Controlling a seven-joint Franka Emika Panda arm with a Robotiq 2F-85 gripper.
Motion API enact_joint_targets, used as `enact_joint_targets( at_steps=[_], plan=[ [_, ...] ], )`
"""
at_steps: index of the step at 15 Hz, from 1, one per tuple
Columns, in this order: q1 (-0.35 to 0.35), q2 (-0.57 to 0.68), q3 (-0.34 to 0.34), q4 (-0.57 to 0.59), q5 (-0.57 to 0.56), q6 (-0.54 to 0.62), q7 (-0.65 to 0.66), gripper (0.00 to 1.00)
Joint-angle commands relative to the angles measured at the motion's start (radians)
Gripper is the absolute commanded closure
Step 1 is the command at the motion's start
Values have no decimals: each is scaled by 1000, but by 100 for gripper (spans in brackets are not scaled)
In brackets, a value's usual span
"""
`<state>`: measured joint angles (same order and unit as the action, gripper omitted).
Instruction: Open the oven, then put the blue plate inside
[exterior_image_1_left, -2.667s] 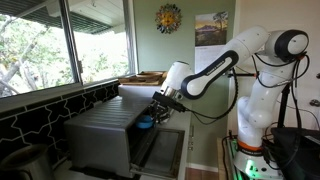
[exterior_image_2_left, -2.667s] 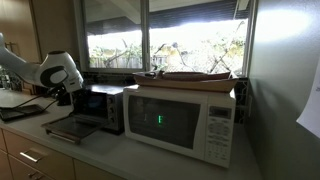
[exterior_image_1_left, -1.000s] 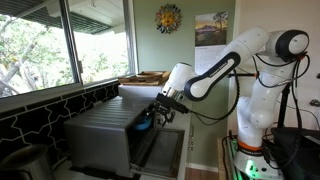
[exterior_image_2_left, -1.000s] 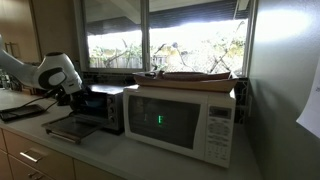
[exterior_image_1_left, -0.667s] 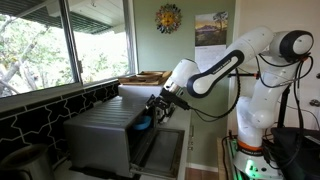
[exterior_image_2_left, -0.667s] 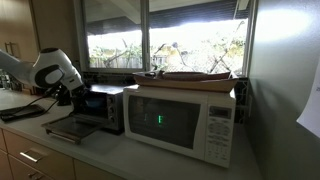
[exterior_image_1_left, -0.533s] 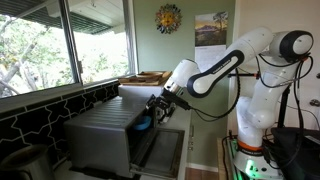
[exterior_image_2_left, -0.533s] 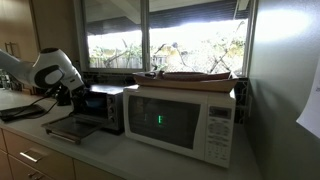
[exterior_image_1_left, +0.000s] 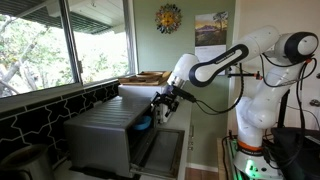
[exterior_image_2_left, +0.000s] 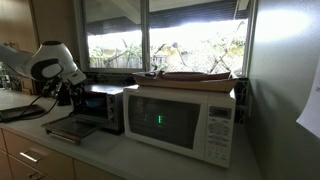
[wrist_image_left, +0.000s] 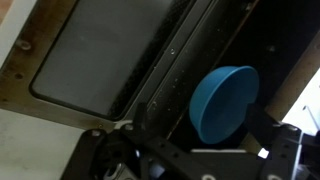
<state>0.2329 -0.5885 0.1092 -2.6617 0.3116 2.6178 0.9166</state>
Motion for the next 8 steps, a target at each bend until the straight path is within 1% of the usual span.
enact_joint_targets(
  at_steps=[1, 5, 8],
  plan=[
    [0, -100, -34, -4, 18, -192, -169, 0],
    [-52, -178, 7, 35, -47, -409, -301, 0],
    [-87, -232, 48, 78, -108, -528, -389, 0]
  ],
)
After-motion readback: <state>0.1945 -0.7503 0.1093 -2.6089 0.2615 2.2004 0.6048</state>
